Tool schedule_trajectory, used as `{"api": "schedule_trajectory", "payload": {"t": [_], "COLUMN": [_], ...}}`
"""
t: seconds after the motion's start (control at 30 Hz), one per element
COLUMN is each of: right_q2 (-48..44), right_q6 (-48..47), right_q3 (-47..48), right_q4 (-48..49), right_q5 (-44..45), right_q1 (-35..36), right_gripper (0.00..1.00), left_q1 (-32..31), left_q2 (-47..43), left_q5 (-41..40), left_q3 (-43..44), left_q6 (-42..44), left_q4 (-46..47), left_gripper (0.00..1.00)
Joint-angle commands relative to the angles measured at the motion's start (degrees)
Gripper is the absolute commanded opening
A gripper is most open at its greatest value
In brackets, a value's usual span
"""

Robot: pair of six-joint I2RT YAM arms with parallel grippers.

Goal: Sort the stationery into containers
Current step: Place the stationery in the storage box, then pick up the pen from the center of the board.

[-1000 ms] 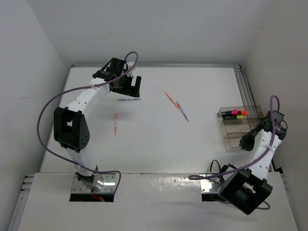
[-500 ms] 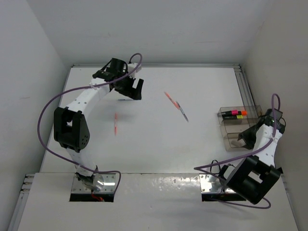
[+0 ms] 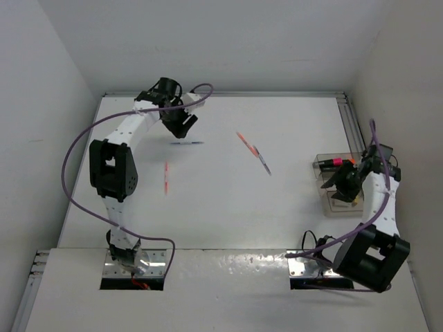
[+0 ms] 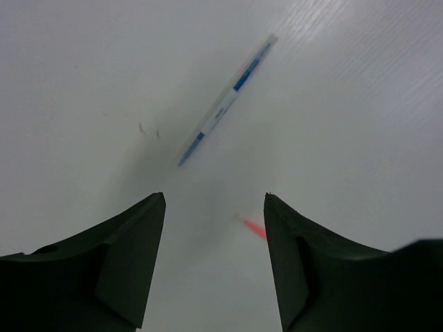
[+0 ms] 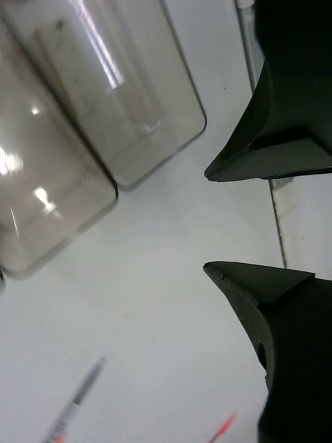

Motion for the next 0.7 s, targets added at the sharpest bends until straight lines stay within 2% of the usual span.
{"api": "schedule_trajectory", "payload": {"t": [0.0, 0.13, 0.2, 0.33, 0.63, 0.67], "right_q2": [-0.4, -3.0, -5.1, -8.0, -13.6, -14.0], "right_q6": [-6.9, -9.1, -10.7, -12.4, -17.6, -18.7], "right_q3": [2.1, 1.4, 1.6, 1.7, 1.0, 1.1], "right_q4": [0.0, 1.9, 2.6, 4.0, 7.8, 8.2], "right_q5": [-4.4, -5.8, -5.9, -5.2, -9.4, -9.4], "right_q1": [3.7, 5.5, 6.8, 8.2, 10.6, 11.0], "right_gripper": [0.48, 0.48, 0.48, 0.49, 0.54, 0.57], "left_q1": [1.5, 1.8, 2.0, 2.0, 0.6, 0.3], "left_q2": [2.6, 6.2, 8.8, 12.5, 18.0, 18.5], "left_q5": [-4.2, -2.2, -0.2, 3.0, 2.5, 2.4], "left_q3": [1.3, 2.7, 4.6, 7.8, 8.5, 8.7], "left_q6": [11.4, 16.4, 18.8, 20.1, 19.0, 19.0], "left_q4": [-2.6, -3.4, -3.8, -4.4, -0.5, -0.4], "left_gripper": [0.64, 0.52, 0.49, 0.49, 0.49, 0.49]}}
